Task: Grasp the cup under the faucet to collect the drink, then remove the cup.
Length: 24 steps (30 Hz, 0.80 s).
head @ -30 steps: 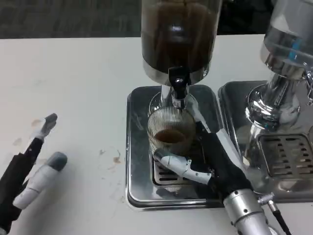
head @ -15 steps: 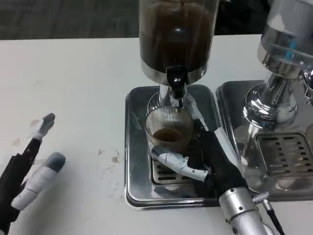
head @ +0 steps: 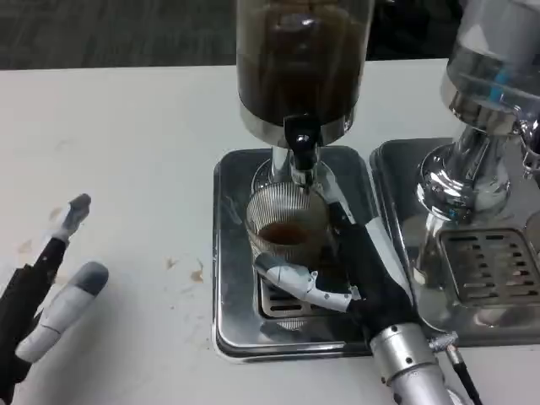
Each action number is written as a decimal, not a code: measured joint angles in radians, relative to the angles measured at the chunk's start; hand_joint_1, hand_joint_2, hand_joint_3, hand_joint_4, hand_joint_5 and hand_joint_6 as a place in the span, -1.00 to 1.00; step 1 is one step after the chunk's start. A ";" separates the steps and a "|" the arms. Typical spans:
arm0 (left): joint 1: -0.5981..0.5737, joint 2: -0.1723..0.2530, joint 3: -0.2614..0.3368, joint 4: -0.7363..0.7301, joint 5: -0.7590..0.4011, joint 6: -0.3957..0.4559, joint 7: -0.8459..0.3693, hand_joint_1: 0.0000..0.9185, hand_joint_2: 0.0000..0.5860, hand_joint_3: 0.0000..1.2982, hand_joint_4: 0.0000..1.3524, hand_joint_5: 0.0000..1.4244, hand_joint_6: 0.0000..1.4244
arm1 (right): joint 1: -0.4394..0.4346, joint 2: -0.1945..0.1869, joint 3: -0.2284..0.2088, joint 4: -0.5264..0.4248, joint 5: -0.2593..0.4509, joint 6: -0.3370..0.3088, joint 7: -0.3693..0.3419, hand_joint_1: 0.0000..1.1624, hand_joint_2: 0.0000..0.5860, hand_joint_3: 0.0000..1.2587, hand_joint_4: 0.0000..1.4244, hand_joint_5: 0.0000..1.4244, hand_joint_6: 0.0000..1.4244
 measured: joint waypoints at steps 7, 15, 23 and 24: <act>0.001 0.001 0.001 -0.001 0.000 0.000 0.002 -1.00 -0.68 -1.00 -1.00 -1.00 -1.00 | 0.000 0.004 0.000 0.002 0.000 0.000 -0.007 0.54 -0.34 -0.66 -0.61 -0.65 -0.42; 0.016 0.002 0.002 -0.012 0.000 0.003 0.003 -1.00 -0.68 -1.00 -1.00 -1.00 -1.00 | 0.005 0.021 0.004 0.006 -0.011 0.000 -0.049 0.69 -0.32 -0.40 -0.44 -0.49 -0.25; 0.017 0.010 0.003 -0.020 -0.004 0.008 0.003 -1.00 -0.68 -1.00 -1.00 -1.00 -1.00 | 0.005 0.032 0.008 0.008 -0.040 0.000 -0.119 0.79 -0.30 -0.14 -0.27 -0.32 -0.06; 0.017 0.010 0.003 -0.020 -0.004 0.008 0.003 -1.00 -0.68 -1.00 -1.00 -1.00 -1.00 | 0.006 0.033 0.008 0.008 -0.043 0.000 -0.124 0.79 -0.31 -0.11 -0.26 -0.29 -0.04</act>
